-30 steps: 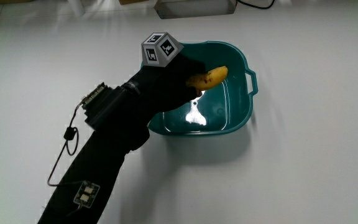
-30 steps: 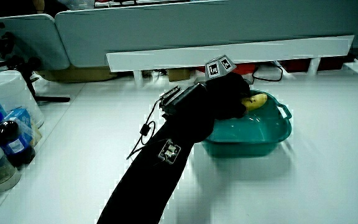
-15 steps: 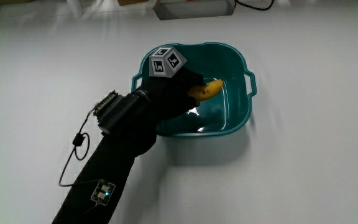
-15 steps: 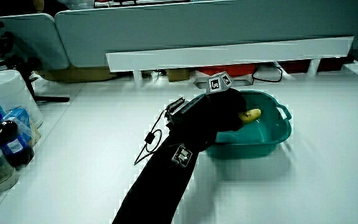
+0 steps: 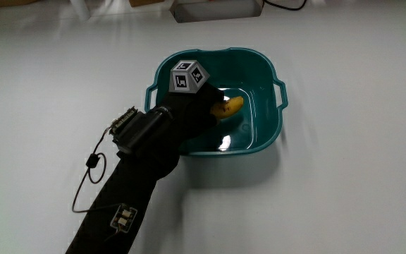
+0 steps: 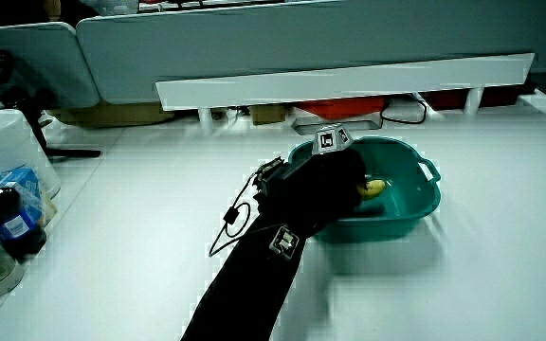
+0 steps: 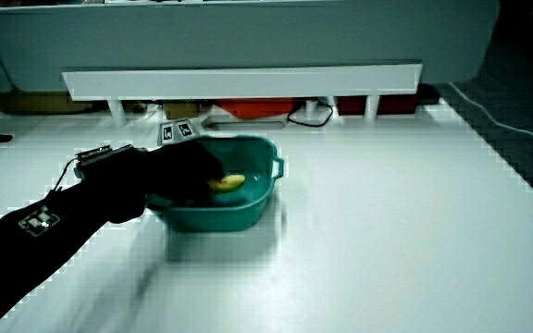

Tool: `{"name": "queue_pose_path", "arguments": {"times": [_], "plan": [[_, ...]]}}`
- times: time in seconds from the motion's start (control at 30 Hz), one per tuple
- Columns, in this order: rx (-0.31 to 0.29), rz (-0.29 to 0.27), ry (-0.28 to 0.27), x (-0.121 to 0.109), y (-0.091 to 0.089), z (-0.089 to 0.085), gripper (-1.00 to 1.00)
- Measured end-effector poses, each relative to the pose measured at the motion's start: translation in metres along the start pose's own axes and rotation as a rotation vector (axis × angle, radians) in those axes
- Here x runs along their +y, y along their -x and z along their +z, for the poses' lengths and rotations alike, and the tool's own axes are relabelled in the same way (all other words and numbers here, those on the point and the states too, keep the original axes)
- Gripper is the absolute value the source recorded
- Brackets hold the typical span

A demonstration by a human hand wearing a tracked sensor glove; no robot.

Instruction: Place banana into plate

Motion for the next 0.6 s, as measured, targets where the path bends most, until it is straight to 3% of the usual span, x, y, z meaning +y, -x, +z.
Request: {"name": "queue_pose_path", "arguments": {"times": [0.27, 0.37, 0.5, 0.6], "plan": [[0.072, 0.010, 0.009, 0.006, -0.002, -0.013, 0.00], [0.087, 0.019, 0.021, 0.009, 0.001, -0.019, 0.00], [0.059, 0.025, 0.019, 0.009, 0.004, -0.020, 0.00], [0.090, 0.048, 0.031, 0.009, 0.000, -0.020, 0.00]]}}
